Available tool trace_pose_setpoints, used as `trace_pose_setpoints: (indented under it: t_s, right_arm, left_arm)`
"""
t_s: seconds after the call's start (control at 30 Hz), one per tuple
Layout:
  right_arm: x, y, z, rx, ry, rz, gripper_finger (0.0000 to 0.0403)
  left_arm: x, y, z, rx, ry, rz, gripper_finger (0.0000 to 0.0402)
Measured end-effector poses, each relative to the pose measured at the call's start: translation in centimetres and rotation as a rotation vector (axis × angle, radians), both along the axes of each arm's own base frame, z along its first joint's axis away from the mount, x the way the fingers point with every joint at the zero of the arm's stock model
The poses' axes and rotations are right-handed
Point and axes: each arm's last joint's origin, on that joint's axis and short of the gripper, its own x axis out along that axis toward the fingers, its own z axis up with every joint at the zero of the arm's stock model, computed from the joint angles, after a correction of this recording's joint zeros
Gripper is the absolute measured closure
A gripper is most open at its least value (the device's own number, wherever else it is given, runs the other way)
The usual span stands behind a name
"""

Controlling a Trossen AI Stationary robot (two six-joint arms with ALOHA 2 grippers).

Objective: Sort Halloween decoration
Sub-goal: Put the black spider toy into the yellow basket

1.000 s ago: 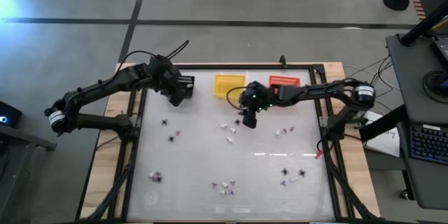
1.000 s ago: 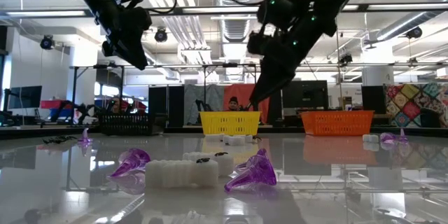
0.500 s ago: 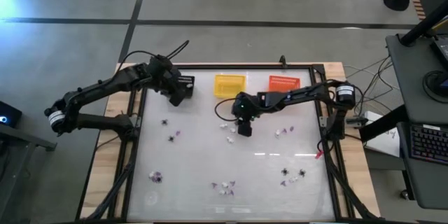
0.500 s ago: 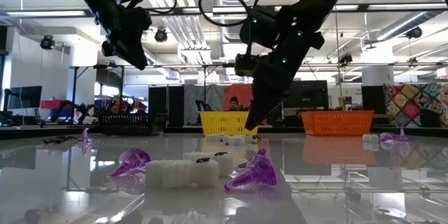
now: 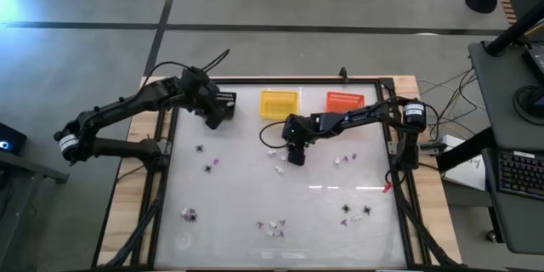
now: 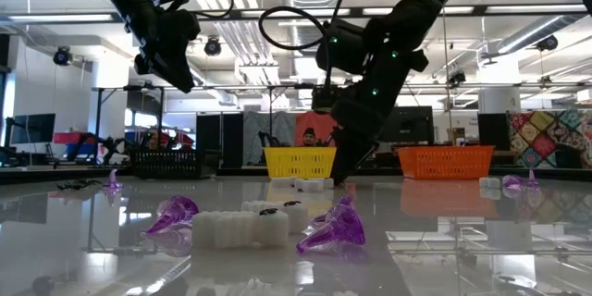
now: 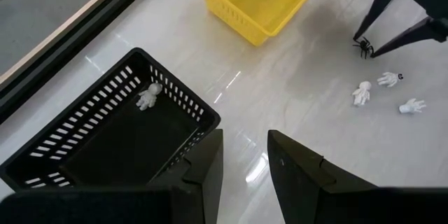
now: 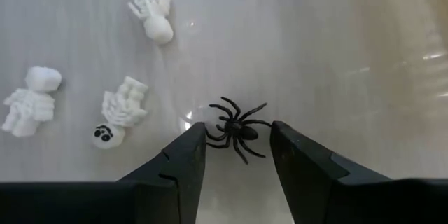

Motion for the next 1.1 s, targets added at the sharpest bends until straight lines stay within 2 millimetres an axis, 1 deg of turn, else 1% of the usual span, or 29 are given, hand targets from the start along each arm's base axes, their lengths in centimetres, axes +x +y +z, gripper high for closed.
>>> trace_pose_setpoints:
  t_s: [0.13,0.43,0.53,0.77,0.87,1.1]
  right_arm:
    - [0.0,0.0,0.0,0.01,-0.003,-0.019,0.0282]
    - [0.0,0.0,0.0,0.033,-0.005,-0.059,0.0385]
    - [0.0,0.0,0.0,0.039,-0.005,-0.071,0.0392]
    - [-0.1,0.0,0.4,0.054,-0.008,-0.102,0.0394]
    - [-0.3,0.0,1.0,0.055,-0.021,-0.109,0.0394]
    - [-0.6,-0.3,3.3,0.071,-0.092,-0.157,0.0394]
  left_arm:
    - [0.0,0.0,0.0,0.0,0.0,0.0,0.0306]
    - [0.0,0.0,0.0,0.0,0.0,0.0,0.0306]
    - [0.0,0.0,0.0,0.0,0.0,0.0,0.0306]
    - [0.0,0.0,0.0,0.0,0.0,0.0,0.0306]
    - [0.0,0.0,0.0,0.0,0.0,0.0,0.0306]
    - [0.0,0.0,0.0,-0.001,0.0,0.0,0.0306]
